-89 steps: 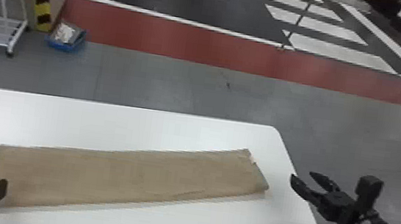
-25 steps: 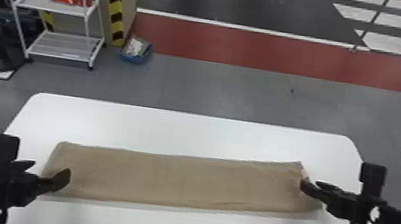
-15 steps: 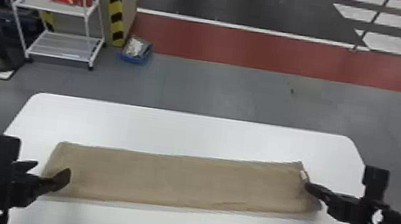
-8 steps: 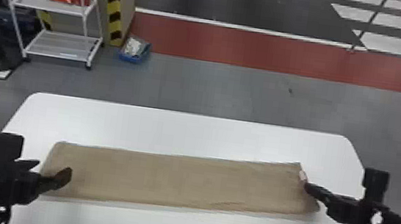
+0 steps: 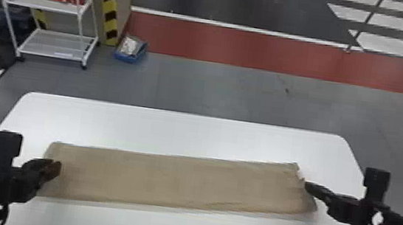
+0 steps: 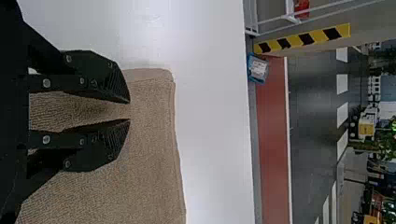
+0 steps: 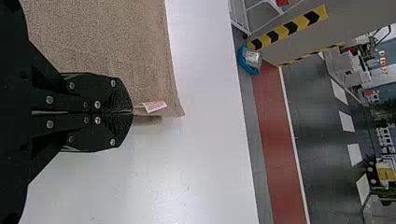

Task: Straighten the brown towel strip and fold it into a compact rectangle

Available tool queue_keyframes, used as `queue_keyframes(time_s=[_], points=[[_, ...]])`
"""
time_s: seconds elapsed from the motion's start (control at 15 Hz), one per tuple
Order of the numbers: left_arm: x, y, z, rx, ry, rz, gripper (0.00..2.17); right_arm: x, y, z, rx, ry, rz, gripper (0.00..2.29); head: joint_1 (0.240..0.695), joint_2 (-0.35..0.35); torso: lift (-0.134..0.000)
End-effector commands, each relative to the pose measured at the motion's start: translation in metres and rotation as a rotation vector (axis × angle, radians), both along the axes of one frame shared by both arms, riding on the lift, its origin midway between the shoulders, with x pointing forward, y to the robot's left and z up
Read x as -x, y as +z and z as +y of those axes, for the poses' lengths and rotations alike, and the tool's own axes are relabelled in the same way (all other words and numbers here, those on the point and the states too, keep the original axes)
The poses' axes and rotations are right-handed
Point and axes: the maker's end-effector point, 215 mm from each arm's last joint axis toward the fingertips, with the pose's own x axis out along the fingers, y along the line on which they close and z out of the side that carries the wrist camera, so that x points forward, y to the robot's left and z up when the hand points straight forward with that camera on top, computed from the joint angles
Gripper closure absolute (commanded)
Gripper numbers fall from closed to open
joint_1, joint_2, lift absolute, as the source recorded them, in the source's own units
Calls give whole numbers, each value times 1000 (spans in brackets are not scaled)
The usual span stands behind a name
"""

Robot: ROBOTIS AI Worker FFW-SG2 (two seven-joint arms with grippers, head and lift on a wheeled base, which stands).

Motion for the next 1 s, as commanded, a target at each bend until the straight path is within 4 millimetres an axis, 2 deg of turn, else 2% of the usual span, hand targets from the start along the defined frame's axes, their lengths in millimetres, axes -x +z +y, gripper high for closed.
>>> queue_keyframes(time_s=[0.0, 0.07, 0.13, 0.2, 0.33, 0.4, 0.73, 0.93], points=[[0, 1, -1, 0, -2, -2, 1376, 0, 0, 0, 0, -1, 0, 1180, 695, -111, 0], [0, 2, 1, -5, 4, -4, 1372, 1, 0, 0, -2, -1, 2, 1180, 695, -111, 0], [-1, 4, 3, -12, 13, -11, 1160, 1, 0, 0, -2, -1, 2, 1180, 695, -111, 0], [-2, 5, 4, -14, 15, -18, 491, 1, 0, 0, -3, 0, 2, 1180, 695, -111, 0], [0, 8, 7, -13, 21, -23, 340, 1, 0, 1, -4, 2, 2, 1180, 695, -107, 0], [2, 7, 9, -14, 23, -21, 194, 1, -1, 1, -8, 3, 4, 1180, 695, -106, 0], [8, -2, 21, -50, 27, 0, 218, 2, 0, 0, -10, 5, 1, 1180, 695, -96, 0], [5, -3, 19, -46, 24, 1, 340, 2, 1, -3, -7, 3, 2, 1180, 695, -91, 0]])
